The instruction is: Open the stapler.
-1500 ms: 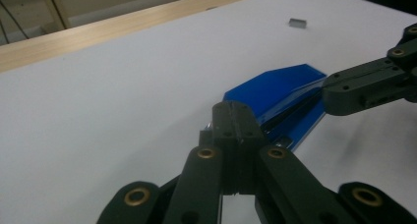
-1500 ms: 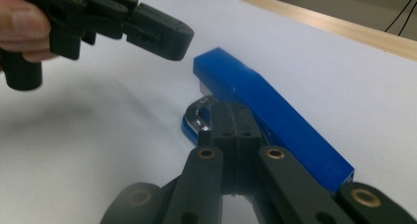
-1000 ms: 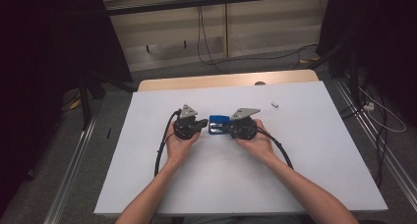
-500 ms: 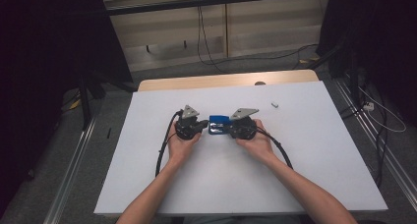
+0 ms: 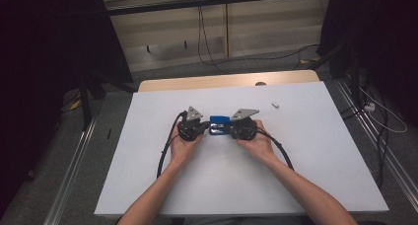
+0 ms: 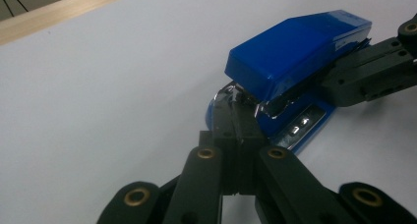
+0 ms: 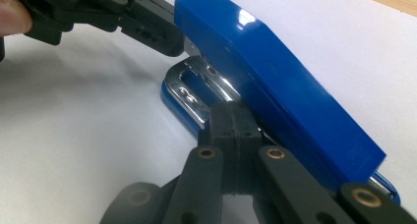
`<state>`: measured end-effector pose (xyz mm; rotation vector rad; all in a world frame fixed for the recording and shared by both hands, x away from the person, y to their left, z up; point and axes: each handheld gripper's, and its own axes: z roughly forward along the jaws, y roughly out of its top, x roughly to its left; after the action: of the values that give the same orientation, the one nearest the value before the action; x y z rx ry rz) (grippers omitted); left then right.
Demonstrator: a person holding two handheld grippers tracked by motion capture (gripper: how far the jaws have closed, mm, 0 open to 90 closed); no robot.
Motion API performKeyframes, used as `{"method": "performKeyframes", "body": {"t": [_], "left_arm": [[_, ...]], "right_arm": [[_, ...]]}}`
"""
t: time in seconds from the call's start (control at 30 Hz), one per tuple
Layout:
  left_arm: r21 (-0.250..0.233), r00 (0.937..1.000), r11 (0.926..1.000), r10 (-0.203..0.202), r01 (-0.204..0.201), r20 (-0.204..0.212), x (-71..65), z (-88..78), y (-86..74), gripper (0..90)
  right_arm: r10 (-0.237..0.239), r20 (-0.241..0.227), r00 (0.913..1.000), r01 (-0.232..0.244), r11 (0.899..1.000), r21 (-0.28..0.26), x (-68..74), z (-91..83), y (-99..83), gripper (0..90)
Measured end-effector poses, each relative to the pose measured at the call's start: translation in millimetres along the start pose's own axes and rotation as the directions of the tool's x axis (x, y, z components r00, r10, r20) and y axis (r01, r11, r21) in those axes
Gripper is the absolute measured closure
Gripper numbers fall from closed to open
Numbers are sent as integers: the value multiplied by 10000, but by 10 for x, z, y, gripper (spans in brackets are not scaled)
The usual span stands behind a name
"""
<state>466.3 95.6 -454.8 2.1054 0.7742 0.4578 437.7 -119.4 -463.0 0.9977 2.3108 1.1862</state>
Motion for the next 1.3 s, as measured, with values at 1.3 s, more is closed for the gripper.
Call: {"method": "performKeyframes", "body": {"t": [1.3], "left_arm": [[-983,9977,9931,-607,633,293,-6,-110,132,900]], "right_arm": [[-7,243,9997,9,10000,-47,16,-2,-6,900]]}}
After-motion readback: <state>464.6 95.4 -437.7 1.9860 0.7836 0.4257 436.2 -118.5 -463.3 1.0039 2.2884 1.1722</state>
